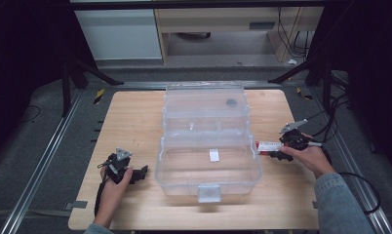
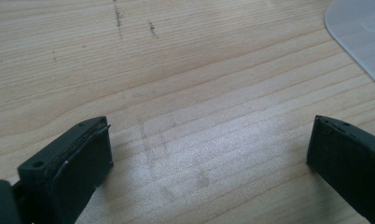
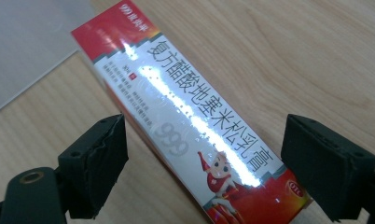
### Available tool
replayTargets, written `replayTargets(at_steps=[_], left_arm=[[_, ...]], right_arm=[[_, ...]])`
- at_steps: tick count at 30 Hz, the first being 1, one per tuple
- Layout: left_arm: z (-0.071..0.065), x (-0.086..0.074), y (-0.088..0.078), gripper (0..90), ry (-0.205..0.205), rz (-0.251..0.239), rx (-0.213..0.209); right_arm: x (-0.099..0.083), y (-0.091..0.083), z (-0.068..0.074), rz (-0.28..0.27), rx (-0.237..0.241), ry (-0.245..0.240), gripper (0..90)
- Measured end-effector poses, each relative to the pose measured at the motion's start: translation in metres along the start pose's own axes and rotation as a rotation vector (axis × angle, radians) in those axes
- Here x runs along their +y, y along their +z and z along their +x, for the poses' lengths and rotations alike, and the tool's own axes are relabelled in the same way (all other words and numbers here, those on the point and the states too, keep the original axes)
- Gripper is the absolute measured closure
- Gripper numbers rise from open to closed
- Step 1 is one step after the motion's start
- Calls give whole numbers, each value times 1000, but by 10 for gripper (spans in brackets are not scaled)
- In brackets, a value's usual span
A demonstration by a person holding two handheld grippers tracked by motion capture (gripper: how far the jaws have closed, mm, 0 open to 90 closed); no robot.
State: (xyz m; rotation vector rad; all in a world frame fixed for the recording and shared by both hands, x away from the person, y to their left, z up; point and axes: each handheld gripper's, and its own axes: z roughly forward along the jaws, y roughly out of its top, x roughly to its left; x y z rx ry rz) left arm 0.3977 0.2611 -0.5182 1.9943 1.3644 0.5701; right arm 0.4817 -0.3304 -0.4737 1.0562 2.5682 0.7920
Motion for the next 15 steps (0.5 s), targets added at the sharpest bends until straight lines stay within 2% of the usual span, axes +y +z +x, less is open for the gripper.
replayTargets(at_steps=[5, 6, 7, 10, 14, 15], left_arm=[[0, 0, 0, 0, 0, 0, 0], [0, 0, 0, 0, 1, 0, 0], [0, 0, 0, 0, 1, 0, 0], [0, 0, 0, 0, 3, 0, -2], [0, 0, 0, 0, 3, 0, -3], [0, 0, 0, 0, 3, 0, -3]], right_arm=[[-4, -7, 10, 27, -2, -12, 225], [-7, -10, 14, 37, -7, -20, 272], [-7, -10, 14, 37, -7, -20, 272], [-14, -16, 21, 63, -18, -34, 394], [-20, -22, 26, 86, -33, -23, 492], [-22, -24, 26, 86, -38, -9, 492]])
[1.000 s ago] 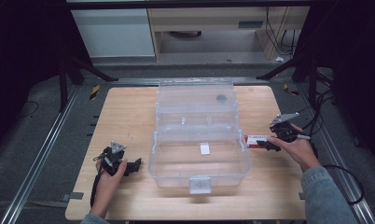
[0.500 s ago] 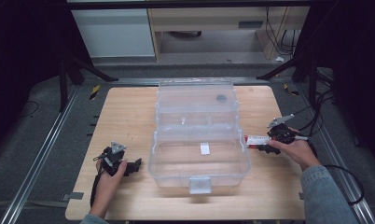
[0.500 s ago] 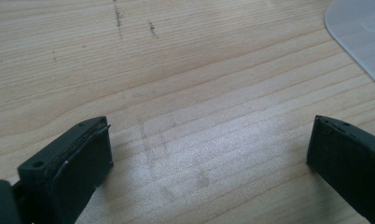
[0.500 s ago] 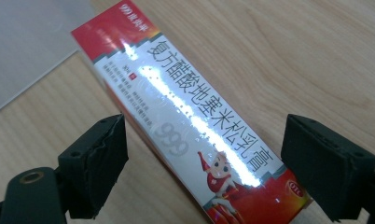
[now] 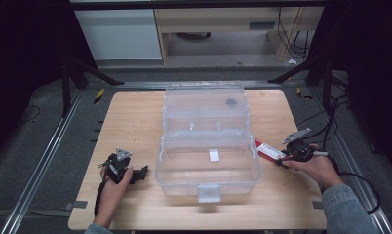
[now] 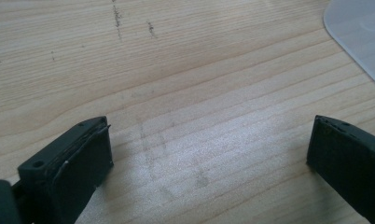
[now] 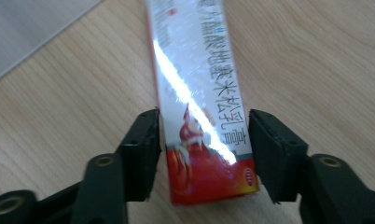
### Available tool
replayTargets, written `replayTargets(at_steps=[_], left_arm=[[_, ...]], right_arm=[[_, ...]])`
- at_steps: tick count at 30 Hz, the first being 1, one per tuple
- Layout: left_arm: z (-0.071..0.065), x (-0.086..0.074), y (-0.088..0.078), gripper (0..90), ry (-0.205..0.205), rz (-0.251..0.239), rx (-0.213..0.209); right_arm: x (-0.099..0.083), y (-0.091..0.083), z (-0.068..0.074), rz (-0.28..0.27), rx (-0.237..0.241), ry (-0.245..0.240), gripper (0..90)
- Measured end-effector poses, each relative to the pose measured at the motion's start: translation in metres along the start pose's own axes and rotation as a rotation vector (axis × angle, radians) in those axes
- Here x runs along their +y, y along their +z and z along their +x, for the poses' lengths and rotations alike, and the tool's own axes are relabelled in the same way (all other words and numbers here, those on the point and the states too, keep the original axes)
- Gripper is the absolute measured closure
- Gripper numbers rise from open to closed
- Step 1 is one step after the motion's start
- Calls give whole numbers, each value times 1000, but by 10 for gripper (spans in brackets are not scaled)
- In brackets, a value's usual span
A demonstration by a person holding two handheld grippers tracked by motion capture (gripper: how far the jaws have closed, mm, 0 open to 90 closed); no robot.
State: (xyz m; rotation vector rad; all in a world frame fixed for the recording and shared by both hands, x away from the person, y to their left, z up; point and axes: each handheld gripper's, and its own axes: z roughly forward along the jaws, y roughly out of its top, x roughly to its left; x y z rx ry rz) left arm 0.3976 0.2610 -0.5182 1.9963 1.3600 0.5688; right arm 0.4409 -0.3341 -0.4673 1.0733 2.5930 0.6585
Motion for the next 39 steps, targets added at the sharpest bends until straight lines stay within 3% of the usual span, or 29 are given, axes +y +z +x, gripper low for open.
replayTargets(at_steps=[8, 12, 19, 23, 32, 39], left_arm=[[0, 0, 0, 0, 0, 0, -1], [0, 0, 0, 0, 1, 0, 0], [0, 0, 0, 0, 0, 0, -1], [0, 0, 0, 0, 0, 0, -1], [0, 0, 0, 0, 1, 0, -1], [0, 0, 0, 0, 1, 0, -1]], right_arm=[[-12, -10, 9, 30, -69, 108, 490], [-14, -11, 14, 38, -69, 140, 414], [-8, -12, 14, 64, -72, 148, 396], [-4, -11, 11, 121, -57, 145, 415], [-1, -10, 9, 178, -39, 129, 482], [4, -8, 7, 227, -25, 129, 477]])
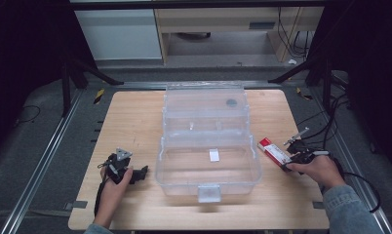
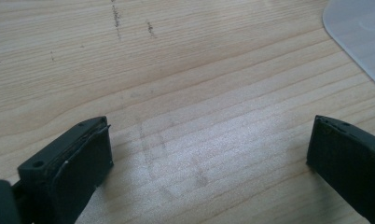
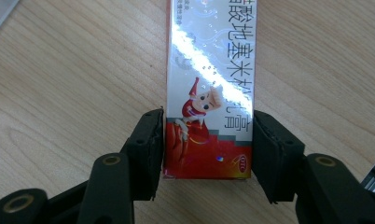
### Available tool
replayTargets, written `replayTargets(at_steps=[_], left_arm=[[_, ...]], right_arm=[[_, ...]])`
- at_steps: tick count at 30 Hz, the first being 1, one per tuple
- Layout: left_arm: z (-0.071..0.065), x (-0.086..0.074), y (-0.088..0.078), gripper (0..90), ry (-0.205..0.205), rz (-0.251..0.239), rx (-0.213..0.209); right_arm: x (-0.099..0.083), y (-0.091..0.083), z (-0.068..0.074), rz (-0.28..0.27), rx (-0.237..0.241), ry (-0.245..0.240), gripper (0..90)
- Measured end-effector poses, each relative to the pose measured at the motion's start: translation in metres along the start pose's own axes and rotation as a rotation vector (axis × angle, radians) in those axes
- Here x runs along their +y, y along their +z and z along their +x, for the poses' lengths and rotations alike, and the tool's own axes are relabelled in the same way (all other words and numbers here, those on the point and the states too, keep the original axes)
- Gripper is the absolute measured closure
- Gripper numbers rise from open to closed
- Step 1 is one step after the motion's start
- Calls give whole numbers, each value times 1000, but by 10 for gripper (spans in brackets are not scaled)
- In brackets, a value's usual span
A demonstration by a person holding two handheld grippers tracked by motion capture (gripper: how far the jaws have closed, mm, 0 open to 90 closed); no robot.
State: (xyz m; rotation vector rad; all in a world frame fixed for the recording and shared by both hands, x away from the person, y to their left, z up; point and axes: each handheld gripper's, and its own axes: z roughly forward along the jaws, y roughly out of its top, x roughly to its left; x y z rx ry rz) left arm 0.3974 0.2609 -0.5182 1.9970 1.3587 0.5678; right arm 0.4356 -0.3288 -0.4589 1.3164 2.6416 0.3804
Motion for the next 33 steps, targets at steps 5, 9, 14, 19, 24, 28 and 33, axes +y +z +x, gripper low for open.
replayTargets(at_steps=[5, 9, 14, 19, 24, 28, 33], left_arm=[[0, 0, 0, 0, 1, 0, 0], [0, 0, 0, 0, 0, 0, 0], [0, 0, 0, 0, 1, 0, -1], [0, 0, 0, 0, 2, 0, -1], [0, 0, 0, 0, 2, 0, -1], [-1, 0, 0, 0, 1, 0, -1], [-1, 0, 0, 0, 1, 0, -1]], right_arm=[[4, 2, 0, 29, 2, -5, 481], [7, 3, -1, 44, 1, -10, 502], [6, 0, 0, 24, 2, -7, 514], [0, -13, 1, -25, 9, -6, 515], [-5, -33, 2, -93, 7, -11, 514], [-6, -48, 3, -138, 12, -17, 514], [-3, -64, 5, -176, 14, -23, 514]])
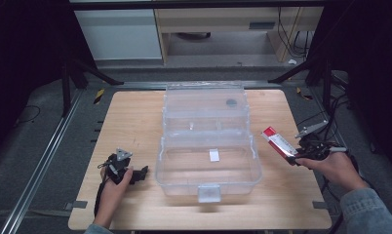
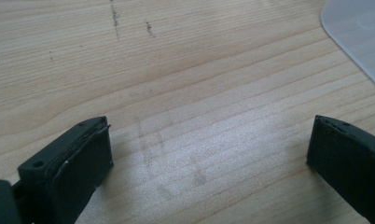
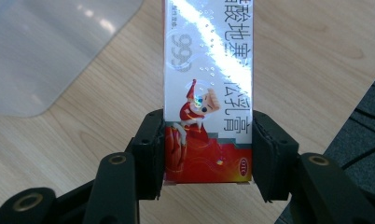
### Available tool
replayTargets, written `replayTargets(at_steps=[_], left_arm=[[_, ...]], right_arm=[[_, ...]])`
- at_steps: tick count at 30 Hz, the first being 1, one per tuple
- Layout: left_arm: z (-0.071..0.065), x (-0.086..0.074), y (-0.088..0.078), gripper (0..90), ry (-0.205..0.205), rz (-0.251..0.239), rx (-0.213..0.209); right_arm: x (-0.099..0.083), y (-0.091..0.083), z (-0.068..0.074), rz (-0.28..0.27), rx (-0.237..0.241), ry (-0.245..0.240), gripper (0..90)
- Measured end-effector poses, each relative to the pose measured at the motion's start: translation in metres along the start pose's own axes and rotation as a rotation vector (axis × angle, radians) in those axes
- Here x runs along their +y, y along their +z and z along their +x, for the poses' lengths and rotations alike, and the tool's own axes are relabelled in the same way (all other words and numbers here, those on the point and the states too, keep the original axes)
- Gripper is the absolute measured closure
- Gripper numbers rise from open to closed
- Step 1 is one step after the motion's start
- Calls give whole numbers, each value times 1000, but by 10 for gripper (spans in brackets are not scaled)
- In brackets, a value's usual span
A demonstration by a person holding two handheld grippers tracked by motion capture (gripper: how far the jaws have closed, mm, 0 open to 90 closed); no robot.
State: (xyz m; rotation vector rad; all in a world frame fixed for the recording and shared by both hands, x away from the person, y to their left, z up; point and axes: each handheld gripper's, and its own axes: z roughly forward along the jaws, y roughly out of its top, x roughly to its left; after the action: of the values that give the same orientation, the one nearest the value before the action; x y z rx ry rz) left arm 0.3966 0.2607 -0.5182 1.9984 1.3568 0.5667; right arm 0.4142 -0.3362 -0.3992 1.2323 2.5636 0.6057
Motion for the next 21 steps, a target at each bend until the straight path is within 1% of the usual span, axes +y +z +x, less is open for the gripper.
replayTargets(at_steps=[3, 4, 7, 8, 9, 10, 13, 14, 15, 18, 19, 20, 21], left_arm=[[0, 0, 0, 0, 0, 0, 0], [0, 0, 0, 0, 1, 0, -1], [0, 0, 0, 0, 1, 0, -1], [0, 0, 0, 0, 1, 0, -1], [0, 0, 0, 0, 1, 0, -1], [0, 0, 0, 0, 1, 0, -1], [0, 0, 0, 0, 1, 0, -1], [0, 0, 0, 0, 1, 0, -1], [0, 0, 0, 0, 1, 0, -1], [0, 0, 0, 0, 2, 0, -1], [0, 0, 0, 0, 2, 0, -2], [0, 0, 0, 0, 2, 0, -2], [0, 0, 0, 0, 2, 0, -2]], right_arm=[[3, -4, 1, -13, -6, -1, 515], [7, -8, 2, -15, -12, -11, 515], [10, -13, 4, -27, -11, -16, 515], [14, -18, 5, -46, -8, -18, 515], [14, -18, 5, -46, -8, -18, 515], [18, -25, 6, -58, -9, -28, 515], [24, -32, 9, -69, -10, -45, 515], [24, -32, 9, -69, -10, -45, 515], [28, -39, 12, -82, -11, -59, 514], [34, -46, 14, -101, -13, -68, 514], [35, -49, 15, -106, -13, -78, 515], [35, -49, 15, -106, -13, -78, 515], [39, -54, 18, -116, -10, -89, 515]])
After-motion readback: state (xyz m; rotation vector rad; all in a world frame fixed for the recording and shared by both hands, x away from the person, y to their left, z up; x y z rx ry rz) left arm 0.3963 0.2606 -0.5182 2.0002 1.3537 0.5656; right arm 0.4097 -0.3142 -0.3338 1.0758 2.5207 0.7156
